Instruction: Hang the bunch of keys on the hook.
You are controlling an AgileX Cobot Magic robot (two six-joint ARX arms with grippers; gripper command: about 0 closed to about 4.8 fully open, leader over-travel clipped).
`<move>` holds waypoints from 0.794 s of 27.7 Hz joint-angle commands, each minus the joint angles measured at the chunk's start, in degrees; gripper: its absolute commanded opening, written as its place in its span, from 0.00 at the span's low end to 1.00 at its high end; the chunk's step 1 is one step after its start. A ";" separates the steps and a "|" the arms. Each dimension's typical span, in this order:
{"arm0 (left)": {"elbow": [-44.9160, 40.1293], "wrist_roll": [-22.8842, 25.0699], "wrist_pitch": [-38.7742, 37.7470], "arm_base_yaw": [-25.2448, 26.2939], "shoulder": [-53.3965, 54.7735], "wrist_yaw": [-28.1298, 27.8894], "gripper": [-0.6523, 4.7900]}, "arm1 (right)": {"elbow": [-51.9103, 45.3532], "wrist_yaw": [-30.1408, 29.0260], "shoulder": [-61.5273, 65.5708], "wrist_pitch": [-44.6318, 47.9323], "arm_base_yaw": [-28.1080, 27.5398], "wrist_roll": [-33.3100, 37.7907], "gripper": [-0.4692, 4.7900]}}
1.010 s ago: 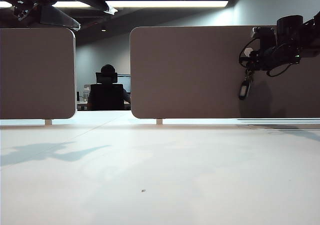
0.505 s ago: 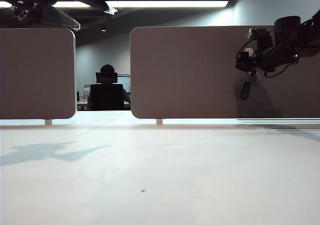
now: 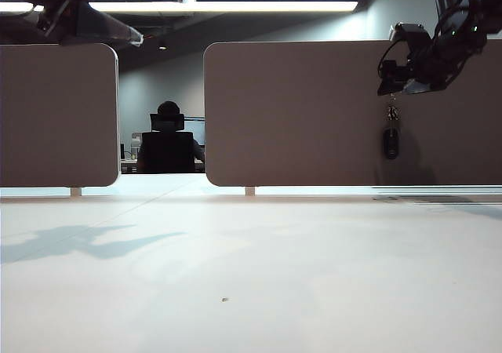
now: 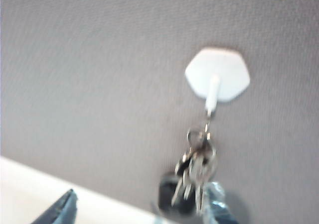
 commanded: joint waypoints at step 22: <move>0.74 5.38 -19.37 -0.07 -35.87 -29.35 0.11 | -7.39 -1.46 -27.34 -11.28 0.04 1.51 0.08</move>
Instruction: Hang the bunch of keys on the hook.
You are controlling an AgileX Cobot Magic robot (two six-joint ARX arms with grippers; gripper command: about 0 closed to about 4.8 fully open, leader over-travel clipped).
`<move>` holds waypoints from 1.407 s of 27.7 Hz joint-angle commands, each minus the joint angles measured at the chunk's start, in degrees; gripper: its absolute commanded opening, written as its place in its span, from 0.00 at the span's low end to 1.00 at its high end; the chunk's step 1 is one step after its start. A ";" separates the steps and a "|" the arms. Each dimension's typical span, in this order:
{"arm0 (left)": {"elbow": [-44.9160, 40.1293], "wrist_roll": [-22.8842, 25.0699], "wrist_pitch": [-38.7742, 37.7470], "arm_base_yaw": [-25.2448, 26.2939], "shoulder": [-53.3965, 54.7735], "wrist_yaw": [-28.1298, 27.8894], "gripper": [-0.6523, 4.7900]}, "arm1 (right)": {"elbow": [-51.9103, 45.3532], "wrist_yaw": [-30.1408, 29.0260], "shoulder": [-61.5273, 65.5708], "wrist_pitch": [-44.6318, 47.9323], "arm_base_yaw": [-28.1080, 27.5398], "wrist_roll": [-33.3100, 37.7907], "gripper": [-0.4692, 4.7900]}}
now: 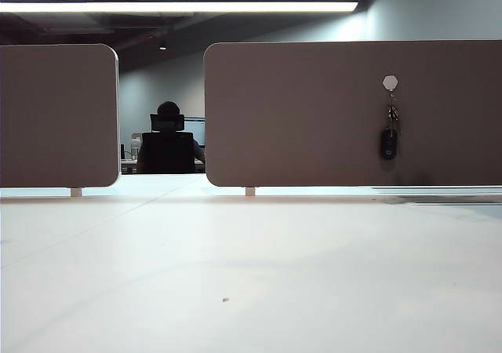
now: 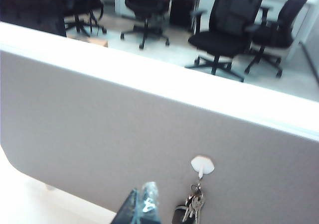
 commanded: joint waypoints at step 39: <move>-31.28 -4.70 -4.90 -0.07 -22.27 -2.45 0.11 | -116.45 4.24 -95.73 26.05 4.96 15.02 0.09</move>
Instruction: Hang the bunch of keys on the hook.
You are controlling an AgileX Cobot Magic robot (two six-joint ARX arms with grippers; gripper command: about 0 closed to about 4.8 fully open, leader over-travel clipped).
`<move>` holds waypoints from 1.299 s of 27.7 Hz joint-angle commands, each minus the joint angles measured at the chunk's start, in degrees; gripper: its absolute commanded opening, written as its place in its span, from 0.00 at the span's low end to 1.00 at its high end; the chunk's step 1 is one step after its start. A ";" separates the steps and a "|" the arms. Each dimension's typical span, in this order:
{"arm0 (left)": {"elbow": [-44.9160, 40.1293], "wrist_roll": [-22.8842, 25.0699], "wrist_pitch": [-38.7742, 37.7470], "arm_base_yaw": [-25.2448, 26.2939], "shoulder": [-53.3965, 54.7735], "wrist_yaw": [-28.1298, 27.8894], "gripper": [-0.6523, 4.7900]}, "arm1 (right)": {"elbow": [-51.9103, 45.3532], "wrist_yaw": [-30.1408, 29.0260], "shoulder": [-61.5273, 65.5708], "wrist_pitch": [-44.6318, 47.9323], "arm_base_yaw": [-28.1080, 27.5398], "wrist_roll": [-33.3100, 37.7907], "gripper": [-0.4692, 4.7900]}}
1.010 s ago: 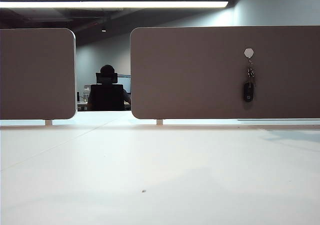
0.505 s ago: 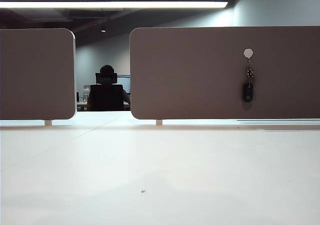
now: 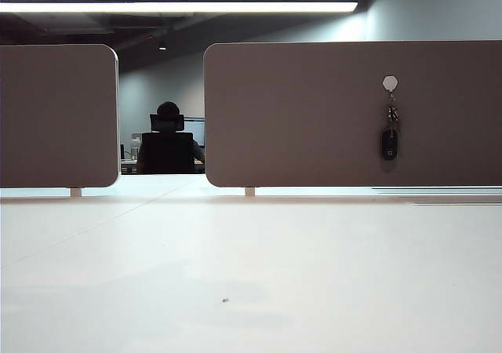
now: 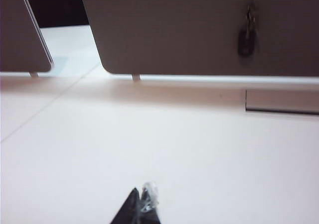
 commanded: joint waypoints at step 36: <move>-15.37 -8.50 3.96 -0.04 0.02 2.80 0.11 | -20.17 10.32 -1.18 7.37 12.79 1.73 0.09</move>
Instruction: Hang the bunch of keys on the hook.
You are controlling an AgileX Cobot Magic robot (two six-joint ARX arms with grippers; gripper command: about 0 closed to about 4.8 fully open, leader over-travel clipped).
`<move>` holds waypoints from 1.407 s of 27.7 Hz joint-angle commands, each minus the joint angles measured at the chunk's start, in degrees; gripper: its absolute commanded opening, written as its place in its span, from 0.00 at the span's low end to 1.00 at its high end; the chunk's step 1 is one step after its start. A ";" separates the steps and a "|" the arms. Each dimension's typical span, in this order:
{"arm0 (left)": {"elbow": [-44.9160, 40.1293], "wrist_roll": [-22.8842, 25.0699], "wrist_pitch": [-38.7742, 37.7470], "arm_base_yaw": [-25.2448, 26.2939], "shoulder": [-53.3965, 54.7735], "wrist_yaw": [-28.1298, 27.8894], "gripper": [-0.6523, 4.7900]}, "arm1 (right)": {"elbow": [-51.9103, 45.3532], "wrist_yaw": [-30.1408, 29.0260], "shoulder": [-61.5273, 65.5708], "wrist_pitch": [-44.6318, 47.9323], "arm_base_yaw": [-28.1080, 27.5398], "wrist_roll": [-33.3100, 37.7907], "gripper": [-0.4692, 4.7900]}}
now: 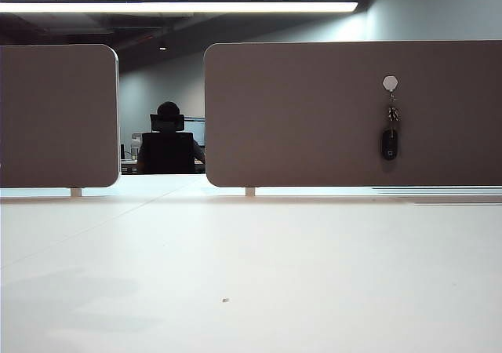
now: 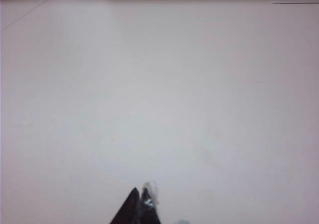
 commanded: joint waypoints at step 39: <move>0.22 13.81 5.14 22.14 -9.86 1.29 0.11 | -0.17 0.00 -17.77 2.27 -15.04 1.05 0.09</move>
